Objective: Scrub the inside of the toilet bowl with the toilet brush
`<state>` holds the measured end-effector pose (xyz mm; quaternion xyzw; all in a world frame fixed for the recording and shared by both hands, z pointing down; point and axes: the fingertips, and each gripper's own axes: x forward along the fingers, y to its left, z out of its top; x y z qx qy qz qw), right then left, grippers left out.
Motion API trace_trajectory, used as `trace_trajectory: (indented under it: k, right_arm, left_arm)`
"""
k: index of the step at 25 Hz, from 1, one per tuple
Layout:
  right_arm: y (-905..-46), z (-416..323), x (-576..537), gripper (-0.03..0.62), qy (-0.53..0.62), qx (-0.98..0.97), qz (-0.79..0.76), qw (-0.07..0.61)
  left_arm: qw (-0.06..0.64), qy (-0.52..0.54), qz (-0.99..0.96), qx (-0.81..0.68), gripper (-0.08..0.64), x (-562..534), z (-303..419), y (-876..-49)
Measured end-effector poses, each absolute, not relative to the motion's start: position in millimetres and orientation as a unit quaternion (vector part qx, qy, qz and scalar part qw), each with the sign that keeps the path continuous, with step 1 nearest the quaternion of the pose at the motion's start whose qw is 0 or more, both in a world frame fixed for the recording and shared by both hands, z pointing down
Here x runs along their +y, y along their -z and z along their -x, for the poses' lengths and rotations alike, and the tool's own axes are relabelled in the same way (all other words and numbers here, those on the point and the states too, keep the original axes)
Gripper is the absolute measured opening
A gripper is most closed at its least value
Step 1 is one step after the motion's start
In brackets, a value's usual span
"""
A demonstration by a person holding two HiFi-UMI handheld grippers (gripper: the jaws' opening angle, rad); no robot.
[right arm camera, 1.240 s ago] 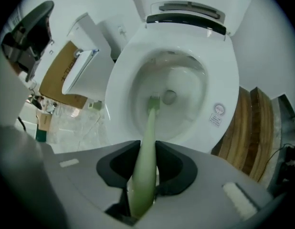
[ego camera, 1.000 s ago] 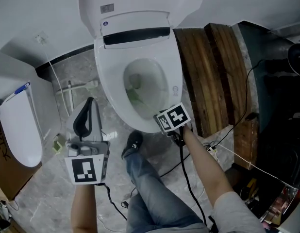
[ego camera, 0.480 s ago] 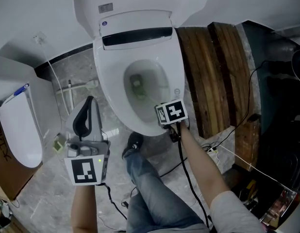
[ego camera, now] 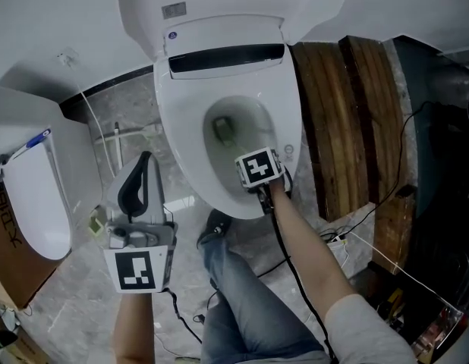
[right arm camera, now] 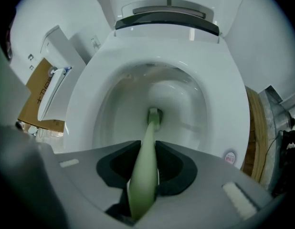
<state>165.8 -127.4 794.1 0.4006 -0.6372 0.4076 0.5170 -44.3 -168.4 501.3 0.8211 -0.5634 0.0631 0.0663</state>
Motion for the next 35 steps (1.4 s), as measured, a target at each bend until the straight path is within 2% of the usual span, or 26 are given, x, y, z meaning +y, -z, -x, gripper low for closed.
trace_trajectory:
  k: [11,16,22,31,35]
  right_arm:
    - [-826,-154,-145,0.098,-0.386,-0.634,-0.383,0.55]
    - [-838,-155,-129,0.102,-0.372,-0.631,-0.34,0.59]
    - [-821,-158,-132,0.101,-0.43,-0.634,-0.356,0.535]
    - [-789,-166,-109,0.101,-0.451,-0.627,-0.333,0.541]
    - [-775,-169,-96,0.103,-0.482,-0.628,-0.324,0.518]
  left_arm:
    - [0.072,-0.072,-0.809,-0.579,0.003,-178,64,-513]
    - [0.074,-0.072,-0.809,-0.579,0.003,-179,66,-514]
    - [0.071,-0.064,-0.812,-0.576,0.003,-177,62,-509]
    - [0.071,-0.058,-0.816,-0.57,0.003,-179,57,-502]
    - [0.073,-0.051,-0.816,-0.57,0.003,-184,56,-498]
